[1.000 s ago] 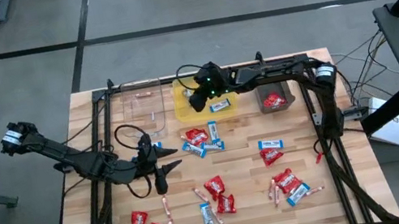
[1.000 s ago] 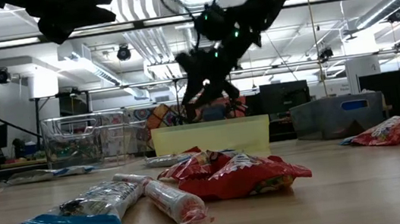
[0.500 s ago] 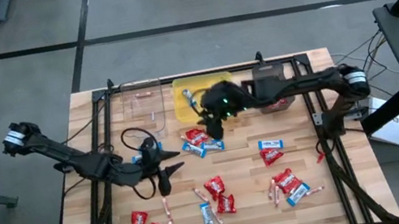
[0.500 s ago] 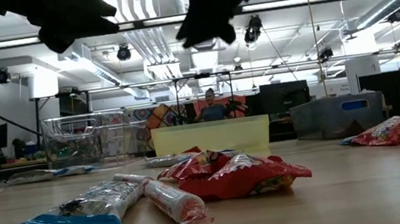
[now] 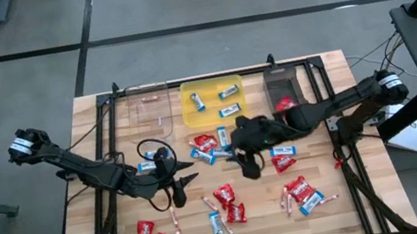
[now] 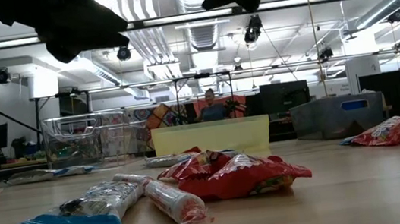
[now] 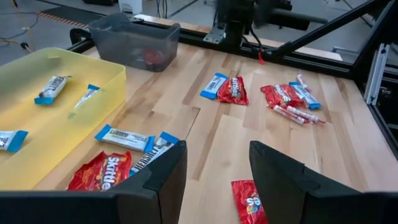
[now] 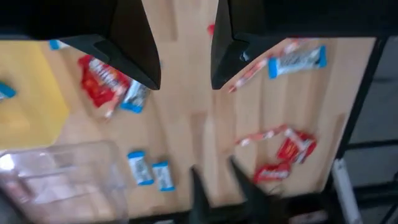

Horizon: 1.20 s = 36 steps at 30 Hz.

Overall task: Sort candy
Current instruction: Put the orange candy into the transparent bin

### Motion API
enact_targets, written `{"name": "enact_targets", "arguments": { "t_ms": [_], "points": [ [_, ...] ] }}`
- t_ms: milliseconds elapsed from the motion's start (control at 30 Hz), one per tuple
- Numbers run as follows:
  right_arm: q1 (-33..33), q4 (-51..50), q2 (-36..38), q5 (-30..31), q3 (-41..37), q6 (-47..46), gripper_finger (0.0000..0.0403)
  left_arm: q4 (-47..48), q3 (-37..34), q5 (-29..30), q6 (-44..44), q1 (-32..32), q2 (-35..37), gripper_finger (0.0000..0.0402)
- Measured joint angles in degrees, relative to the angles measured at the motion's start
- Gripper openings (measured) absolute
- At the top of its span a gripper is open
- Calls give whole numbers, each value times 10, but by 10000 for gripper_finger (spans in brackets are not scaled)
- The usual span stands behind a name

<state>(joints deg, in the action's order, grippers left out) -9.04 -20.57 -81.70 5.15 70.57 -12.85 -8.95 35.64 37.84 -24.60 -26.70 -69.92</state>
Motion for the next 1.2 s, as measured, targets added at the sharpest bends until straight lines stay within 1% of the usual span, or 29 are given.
{"name": "enact_targets", "arguments": {
  "t_ms": [33, 200, 367, 533, 700, 767, 1000, 1200],
  "points": [
    [-7, -3, 2, -1, -3, -3, 130, -2, 0, -3, 0, 0, -4, 158],
    [-41, -61, 12, 0, -6, -34, 128, -20, 0, -56, 0, 0, -25, 158],
    [-74, -117, 13, 0, -7, -65, 133, -30, 0, -75, 0, 0, -53, 158],
    [-102, -128, 14, 0, -16, -74, 133, -35, 9, -117, 0, 0, -79, 158],
    [-120, -126, 14, -1, -33, -101, 130, -35, 22, -218, 17, -2, -118, 158],
    [-124, -126, 14, -1, -41, -106, 131, -34, 23, -240, 25, -3, -139, 158],
    [-131, -125, 15, -1, -65, -143, 142, -43, 37, -254, 41, -2, -208, 159],
    [-135, -116, 15, -2, -84, -161, 146, -74, 40, -254, 70, -2, -244, 177]
  ]
}}
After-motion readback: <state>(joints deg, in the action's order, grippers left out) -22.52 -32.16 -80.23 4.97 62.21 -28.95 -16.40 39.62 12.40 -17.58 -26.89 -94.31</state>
